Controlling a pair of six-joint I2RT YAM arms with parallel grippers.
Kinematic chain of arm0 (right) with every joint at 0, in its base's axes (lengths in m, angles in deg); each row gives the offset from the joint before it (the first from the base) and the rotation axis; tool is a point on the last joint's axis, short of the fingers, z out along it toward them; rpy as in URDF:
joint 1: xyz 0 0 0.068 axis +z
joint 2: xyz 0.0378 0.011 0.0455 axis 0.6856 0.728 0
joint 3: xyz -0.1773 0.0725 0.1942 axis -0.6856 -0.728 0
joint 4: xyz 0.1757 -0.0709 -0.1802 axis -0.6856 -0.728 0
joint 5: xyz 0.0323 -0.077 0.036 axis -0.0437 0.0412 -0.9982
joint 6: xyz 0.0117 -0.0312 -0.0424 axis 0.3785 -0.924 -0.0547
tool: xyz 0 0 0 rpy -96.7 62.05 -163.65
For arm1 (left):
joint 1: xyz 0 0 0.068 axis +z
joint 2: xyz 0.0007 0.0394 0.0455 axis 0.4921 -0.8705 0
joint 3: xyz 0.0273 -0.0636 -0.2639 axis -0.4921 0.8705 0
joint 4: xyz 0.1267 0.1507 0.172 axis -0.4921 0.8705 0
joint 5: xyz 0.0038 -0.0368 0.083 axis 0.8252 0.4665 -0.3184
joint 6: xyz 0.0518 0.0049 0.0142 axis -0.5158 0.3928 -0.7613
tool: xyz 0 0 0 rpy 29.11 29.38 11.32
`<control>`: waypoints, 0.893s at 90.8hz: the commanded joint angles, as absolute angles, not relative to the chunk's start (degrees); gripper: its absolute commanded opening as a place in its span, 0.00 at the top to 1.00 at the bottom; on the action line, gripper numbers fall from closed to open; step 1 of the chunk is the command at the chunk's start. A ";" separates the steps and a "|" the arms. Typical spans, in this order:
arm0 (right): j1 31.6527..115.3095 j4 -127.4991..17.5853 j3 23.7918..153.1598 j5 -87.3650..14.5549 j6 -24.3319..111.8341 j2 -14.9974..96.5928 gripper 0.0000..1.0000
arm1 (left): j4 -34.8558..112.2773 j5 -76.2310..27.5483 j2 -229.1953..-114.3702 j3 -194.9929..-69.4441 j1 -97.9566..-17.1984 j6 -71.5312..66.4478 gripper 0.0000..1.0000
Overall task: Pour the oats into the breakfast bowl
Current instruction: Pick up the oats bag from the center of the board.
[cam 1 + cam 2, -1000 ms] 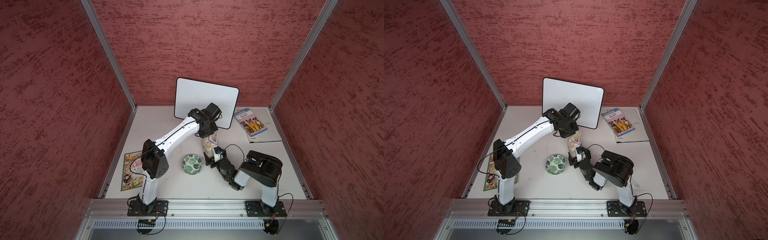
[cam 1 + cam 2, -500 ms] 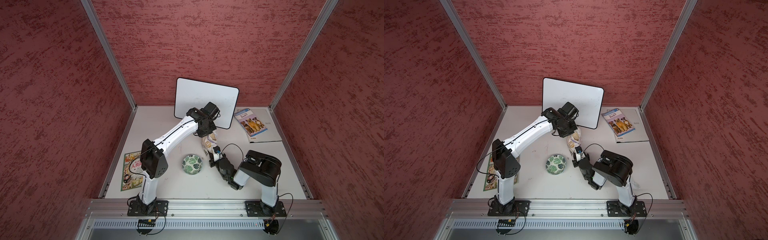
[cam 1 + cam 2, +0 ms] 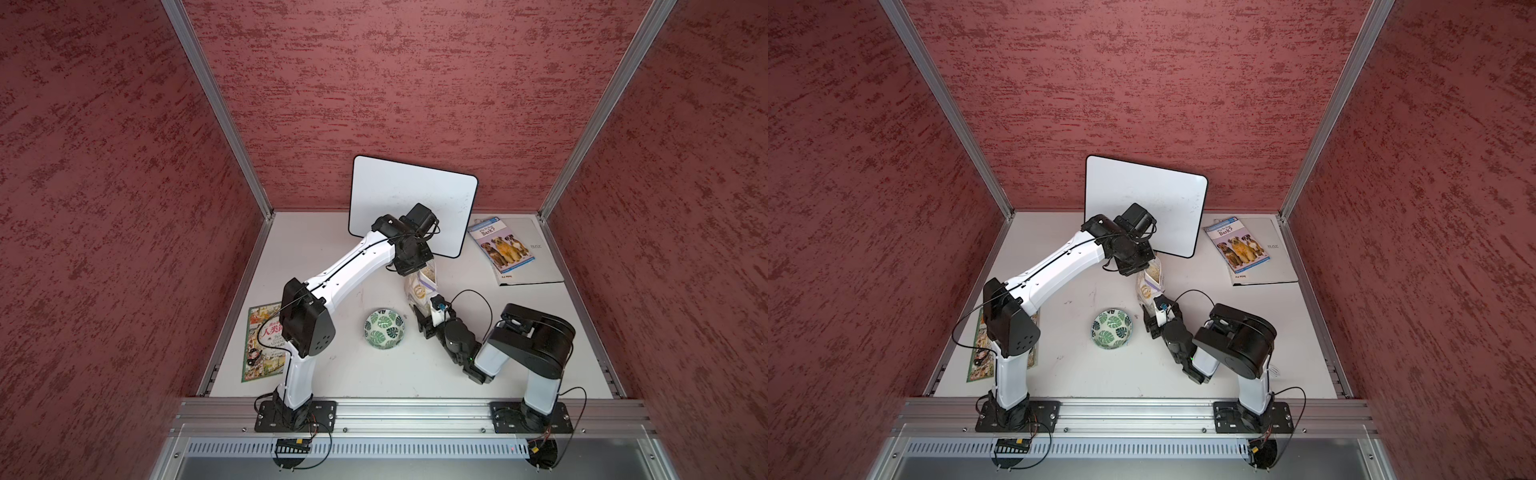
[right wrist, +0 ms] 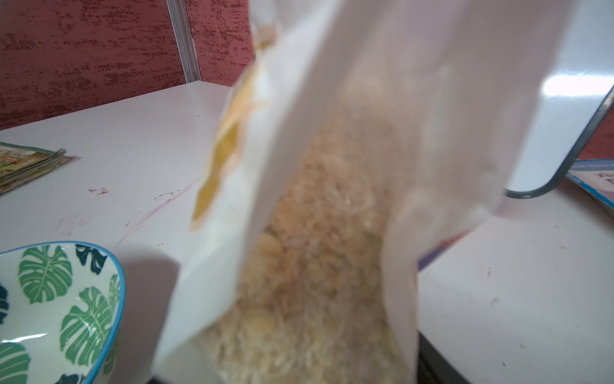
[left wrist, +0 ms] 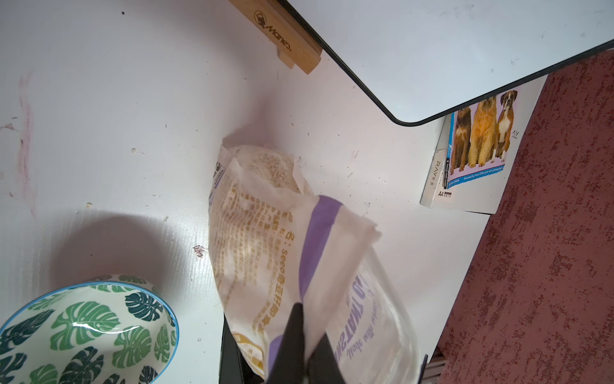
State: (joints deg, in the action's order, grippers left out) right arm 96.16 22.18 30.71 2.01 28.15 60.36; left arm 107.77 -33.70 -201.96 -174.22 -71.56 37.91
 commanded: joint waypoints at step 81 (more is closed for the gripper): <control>93.59 21.32 33.13 1.48 27.02 57.67 0.72 | 105.55 -28.86 -196.34 -175.22 -71.24 37.15 1.00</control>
